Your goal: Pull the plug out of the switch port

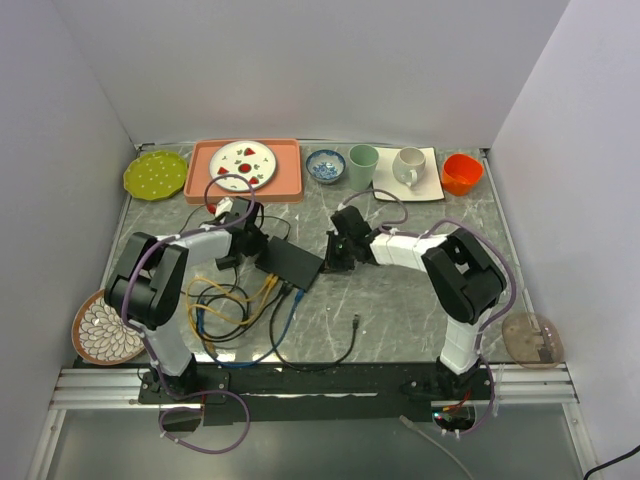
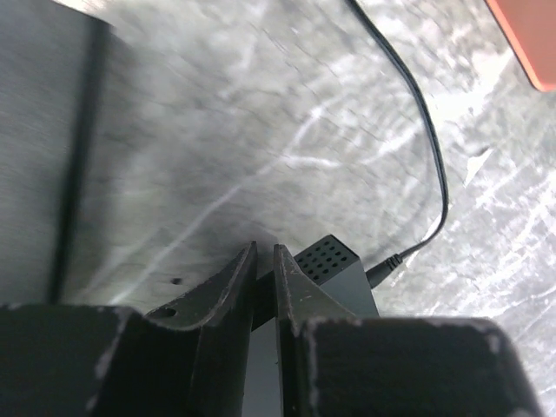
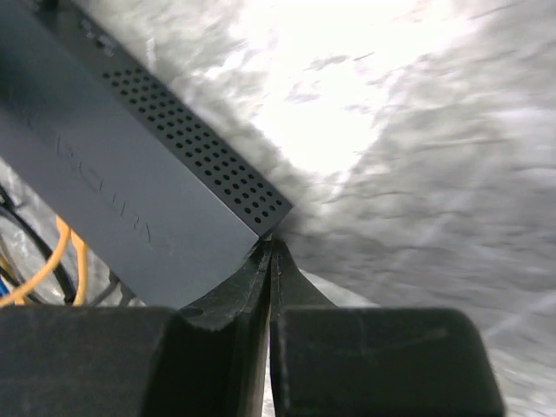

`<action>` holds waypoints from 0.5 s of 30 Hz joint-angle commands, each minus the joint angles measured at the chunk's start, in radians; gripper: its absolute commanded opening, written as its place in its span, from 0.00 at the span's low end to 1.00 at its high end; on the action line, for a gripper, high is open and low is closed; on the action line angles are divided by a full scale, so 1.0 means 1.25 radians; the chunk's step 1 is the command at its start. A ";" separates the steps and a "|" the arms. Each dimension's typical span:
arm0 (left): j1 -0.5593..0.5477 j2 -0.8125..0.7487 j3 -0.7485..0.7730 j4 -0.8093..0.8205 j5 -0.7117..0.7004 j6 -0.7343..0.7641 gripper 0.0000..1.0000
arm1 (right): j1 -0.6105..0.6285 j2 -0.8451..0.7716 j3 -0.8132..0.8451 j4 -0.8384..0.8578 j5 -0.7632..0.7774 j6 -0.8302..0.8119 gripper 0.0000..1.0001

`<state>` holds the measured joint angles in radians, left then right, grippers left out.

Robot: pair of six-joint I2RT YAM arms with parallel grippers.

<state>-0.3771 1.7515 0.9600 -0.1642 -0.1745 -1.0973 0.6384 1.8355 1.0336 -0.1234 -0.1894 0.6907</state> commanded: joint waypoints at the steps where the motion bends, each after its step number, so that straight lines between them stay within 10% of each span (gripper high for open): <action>1: -0.055 0.026 -0.028 -0.013 0.079 -0.020 0.21 | -0.025 0.019 0.073 -0.034 0.017 -0.028 0.07; 15: -0.091 0.046 0.024 -0.012 0.098 -0.049 0.24 | -0.064 0.101 0.244 -0.116 0.012 -0.043 0.07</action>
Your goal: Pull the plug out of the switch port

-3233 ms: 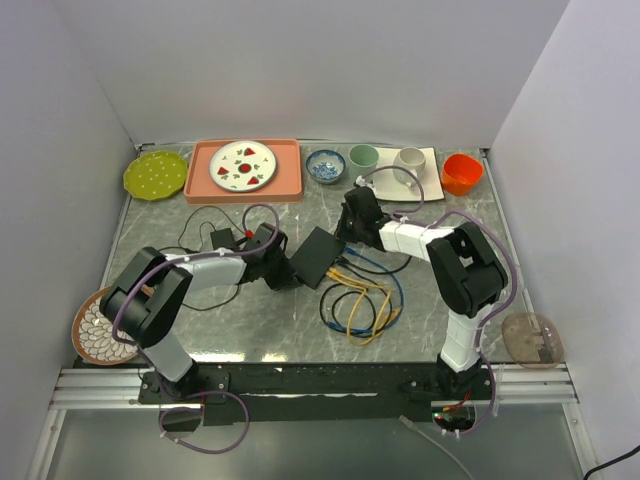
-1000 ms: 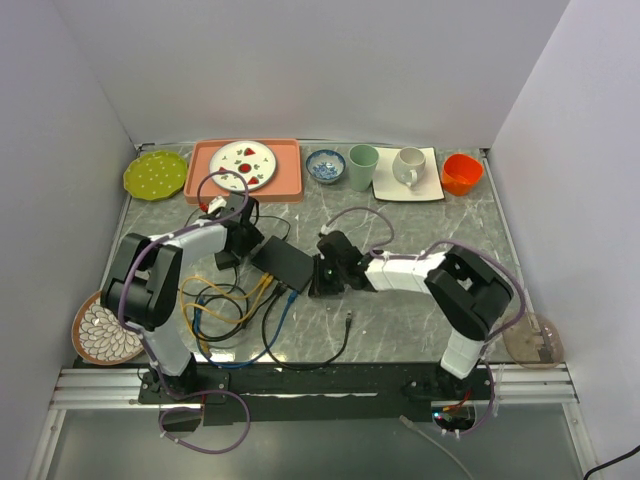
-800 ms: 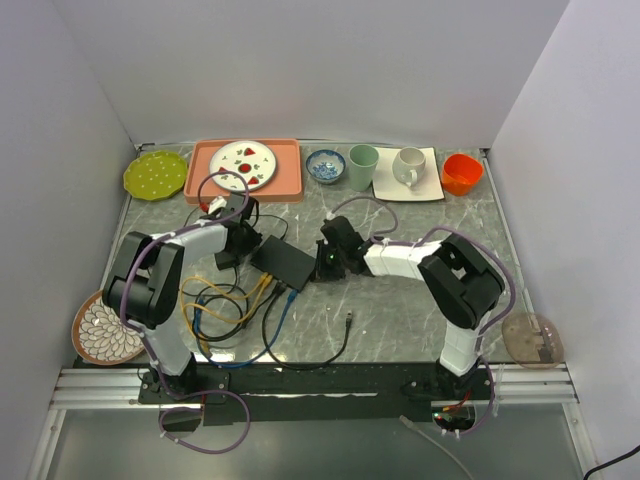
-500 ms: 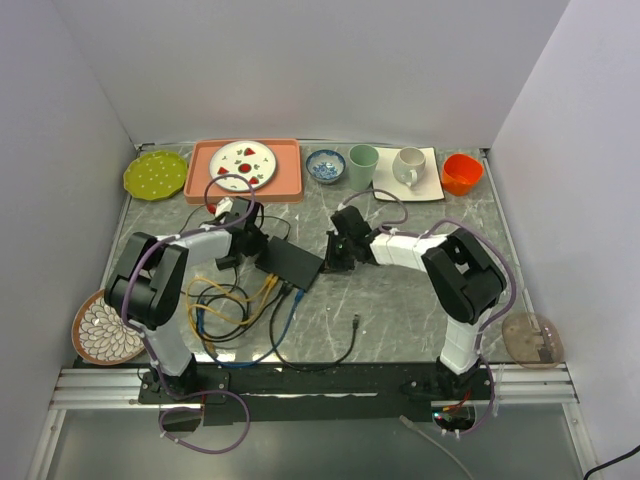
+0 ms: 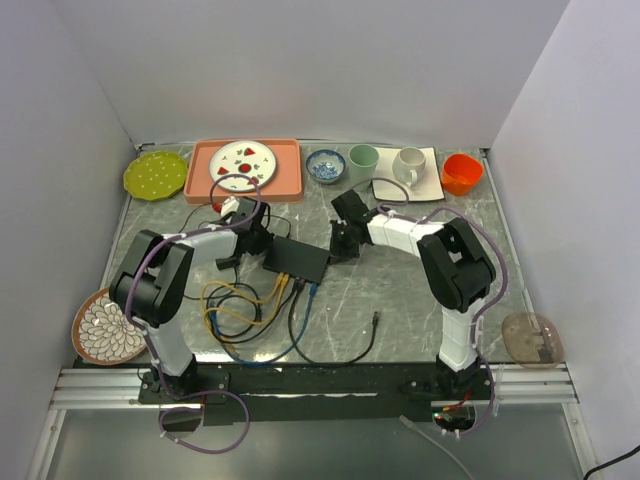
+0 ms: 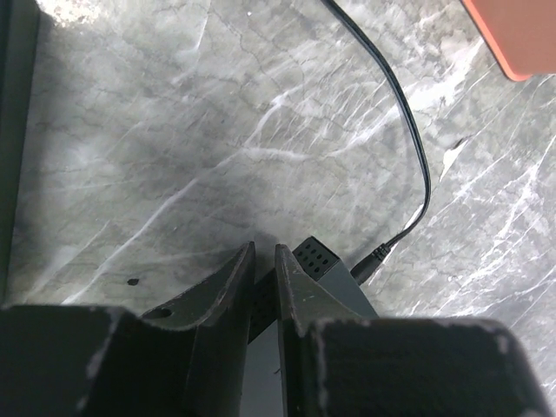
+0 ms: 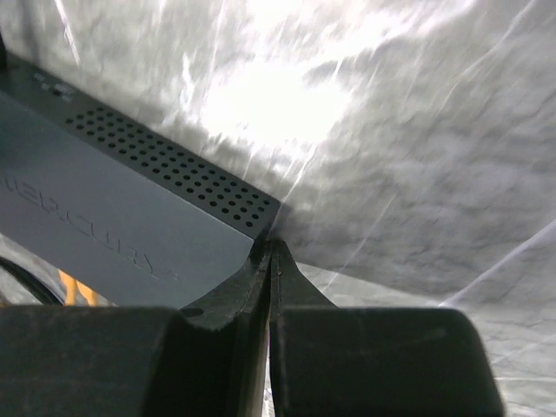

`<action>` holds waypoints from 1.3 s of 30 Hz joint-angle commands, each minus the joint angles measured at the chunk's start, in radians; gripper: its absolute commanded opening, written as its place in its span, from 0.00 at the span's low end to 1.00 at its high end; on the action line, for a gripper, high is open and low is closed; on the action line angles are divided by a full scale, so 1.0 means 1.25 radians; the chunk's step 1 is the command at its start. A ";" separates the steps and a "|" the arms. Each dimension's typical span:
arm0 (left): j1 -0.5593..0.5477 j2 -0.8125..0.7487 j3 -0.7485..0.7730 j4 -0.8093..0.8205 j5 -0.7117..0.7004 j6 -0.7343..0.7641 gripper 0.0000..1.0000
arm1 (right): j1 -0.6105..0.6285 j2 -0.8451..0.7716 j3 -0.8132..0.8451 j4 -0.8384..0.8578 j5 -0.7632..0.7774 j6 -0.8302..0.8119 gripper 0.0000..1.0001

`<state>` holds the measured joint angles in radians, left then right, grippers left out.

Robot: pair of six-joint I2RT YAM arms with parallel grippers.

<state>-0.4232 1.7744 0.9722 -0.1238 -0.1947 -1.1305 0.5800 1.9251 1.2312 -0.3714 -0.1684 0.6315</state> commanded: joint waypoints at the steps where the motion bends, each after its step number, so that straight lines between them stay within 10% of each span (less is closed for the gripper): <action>1: -0.058 0.026 0.016 -0.045 0.115 -0.022 0.24 | -0.023 0.038 0.099 0.071 -0.005 0.000 0.07; 12: -0.066 0.035 0.070 -0.086 0.090 -0.017 0.24 | -0.070 0.063 0.221 0.015 0.014 -0.016 0.07; 19: -0.034 -0.088 0.081 -0.139 -0.040 -0.017 0.34 | -0.070 -0.213 0.047 0.090 0.143 -0.008 0.13; 22: -0.034 -0.142 0.074 -0.129 -0.071 0.005 0.48 | -0.051 -0.334 -0.075 0.196 0.179 -0.030 0.25; 26: -0.034 -0.187 -0.001 0.015 0.038 0.050 0.81 | -0.046 -0.440 -0.280 0.344 0.118 -0.051 0.80; 28: -0.034 -0.195 -0.041 0.079 0.076 0.048 0.96 | -0.046 -0.460 -0.310 0.352 0.078 -0.066 0.85; 39: -0.063 -0.165 -0.178 0.326 0.226 0.027 0.96 | -0.048 -0.499 -0.438 0.414 -0.016 -0.045 0.99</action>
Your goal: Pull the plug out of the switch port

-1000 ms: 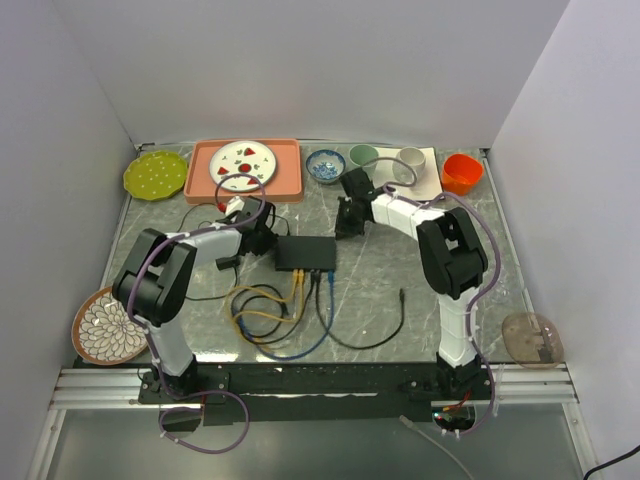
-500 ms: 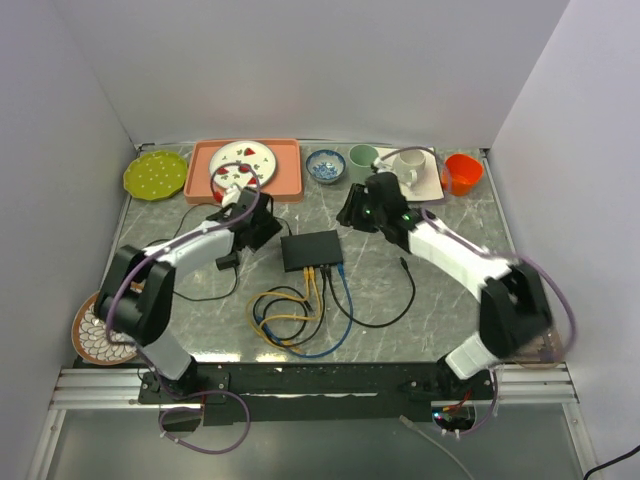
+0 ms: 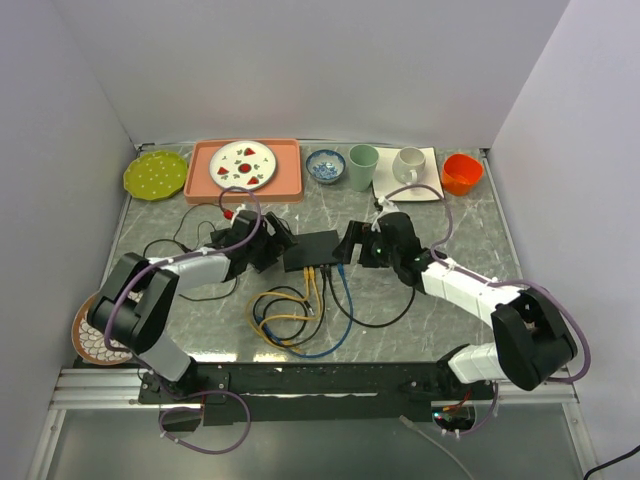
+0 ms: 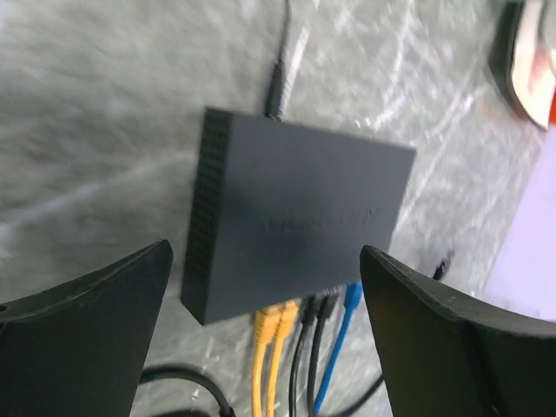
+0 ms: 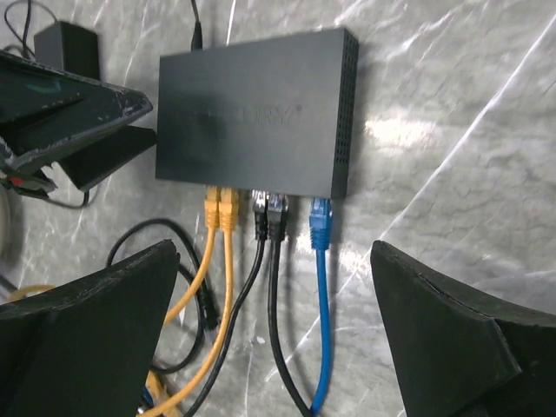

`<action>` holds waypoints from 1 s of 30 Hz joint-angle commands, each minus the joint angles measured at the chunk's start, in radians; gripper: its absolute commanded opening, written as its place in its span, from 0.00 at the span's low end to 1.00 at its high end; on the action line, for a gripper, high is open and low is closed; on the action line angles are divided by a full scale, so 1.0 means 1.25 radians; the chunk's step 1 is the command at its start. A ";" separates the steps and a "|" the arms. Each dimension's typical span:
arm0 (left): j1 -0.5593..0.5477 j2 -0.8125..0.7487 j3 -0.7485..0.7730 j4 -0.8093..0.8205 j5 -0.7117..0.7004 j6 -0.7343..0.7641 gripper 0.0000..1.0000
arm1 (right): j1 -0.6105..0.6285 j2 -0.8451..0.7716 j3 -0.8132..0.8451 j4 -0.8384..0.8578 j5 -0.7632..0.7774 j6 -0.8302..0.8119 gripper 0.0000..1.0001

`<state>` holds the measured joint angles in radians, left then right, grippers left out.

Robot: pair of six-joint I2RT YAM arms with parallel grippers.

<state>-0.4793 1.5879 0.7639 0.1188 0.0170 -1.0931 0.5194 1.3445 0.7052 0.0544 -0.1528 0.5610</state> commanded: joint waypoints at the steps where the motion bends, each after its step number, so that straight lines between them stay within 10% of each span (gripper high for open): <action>1: -0.021 -0.020 -0.012 0.137 0.058 -0.001 0.96 | -0.002 -0.039 -0.030 0.083 -0.035 0.014 0.99; 10: -0.036 -0.147 -0.153 0.280 -0.011 -0.059 0.96 | -0.024 -0.025 -0.137 0.316 -0.165 0.109 1.00; 14: -0.107 -0.222 -0.108 0.100 -0.293 -0.008 0.96 | -0.028 0.005 -0.132 0.325 -0.191 0.113 1.00; 19: -0.110 -0.197 -0.024 0.024 -0.259 0.081 0.96 | -0.057 0.008 -0.133 0.272 -0.140 0.123 0.98; 23: -0.115 -0.125 -0.010 0.102 -0.090 0.116 0.83 | -0.083 -0.005 -0.180 0.334 -0.140 0.144 0.77; 27: -0.122 -0.073 -0.026 0.171 -0.038 0.093 0.64 | -0.095 -0.002 -0.165 0.253 -0.102 0.131 0.32; 30: -0.127 -0.029 -0.014 0.166 -0.026 0.082 0.62 | -0.107 0.018 -0.146 0.227 -0.084 0.137 0.29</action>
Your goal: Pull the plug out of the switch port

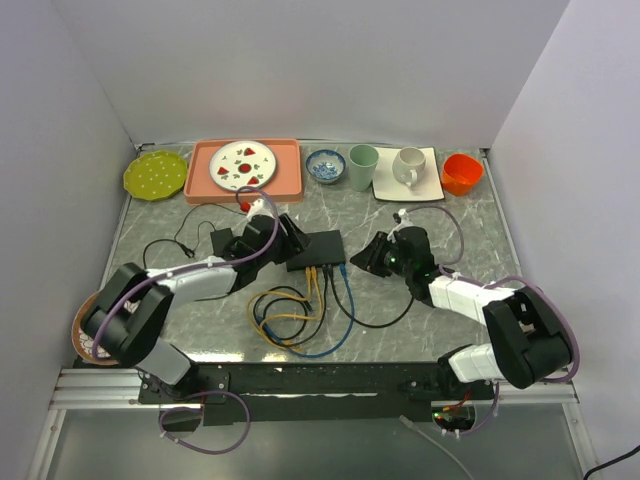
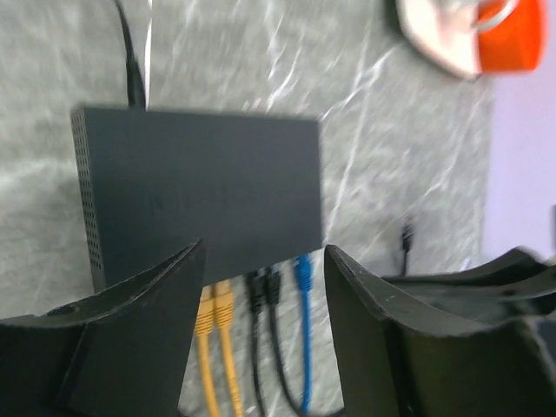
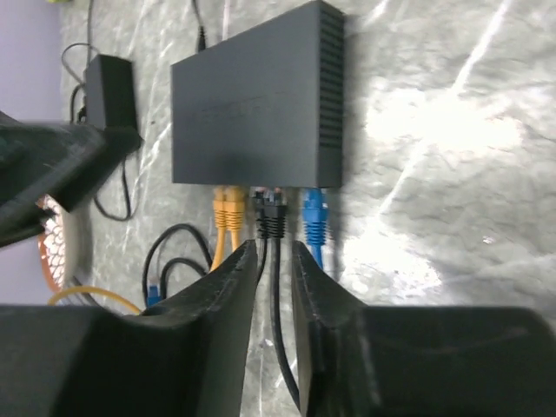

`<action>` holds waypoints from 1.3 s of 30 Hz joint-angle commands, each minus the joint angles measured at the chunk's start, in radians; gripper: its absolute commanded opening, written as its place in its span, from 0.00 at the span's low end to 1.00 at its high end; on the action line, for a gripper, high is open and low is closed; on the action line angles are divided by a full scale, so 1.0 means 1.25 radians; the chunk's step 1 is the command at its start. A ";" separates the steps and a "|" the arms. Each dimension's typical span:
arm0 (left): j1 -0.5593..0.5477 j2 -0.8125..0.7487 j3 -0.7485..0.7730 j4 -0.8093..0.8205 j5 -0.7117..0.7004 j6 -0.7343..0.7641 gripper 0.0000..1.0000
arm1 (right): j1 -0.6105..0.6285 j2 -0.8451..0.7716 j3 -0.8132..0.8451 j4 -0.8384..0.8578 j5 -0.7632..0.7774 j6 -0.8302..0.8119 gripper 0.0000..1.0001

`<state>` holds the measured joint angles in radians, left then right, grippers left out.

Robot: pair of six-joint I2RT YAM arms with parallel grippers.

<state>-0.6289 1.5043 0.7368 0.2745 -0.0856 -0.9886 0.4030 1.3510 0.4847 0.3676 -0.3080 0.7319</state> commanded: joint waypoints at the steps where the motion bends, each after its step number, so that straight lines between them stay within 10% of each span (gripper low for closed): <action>1: -0.007 0.059 0.015 0.049 0.061 -0.010 0.62 | -0.018 0.022 0.037 -0.033 0.045 0.007 0.28; 11: -0.007 0.162 0.106 -0.086 0.013 -0.046 0.57 | -0.033 0.270 0.233 -0.145 0.055 0.062 0.00; 29: 0.065 0.119 0.044 -0.115 -0.010 -0.087 0.61 | 0.035 0.416 0.372 -0.146 -0.015 0.053 0.00; 39: 0.080 0.026 0.038 -0.131 -0.051 -0.071 0.69 | 0.010 0.271 0.296 -0.174 0.066 0.016 0.14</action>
<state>-0.5354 1.6173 0.8047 0.1448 -0.1059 -1.0920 0.4286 1.8301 0.9054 0.1627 -0.2855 0.7864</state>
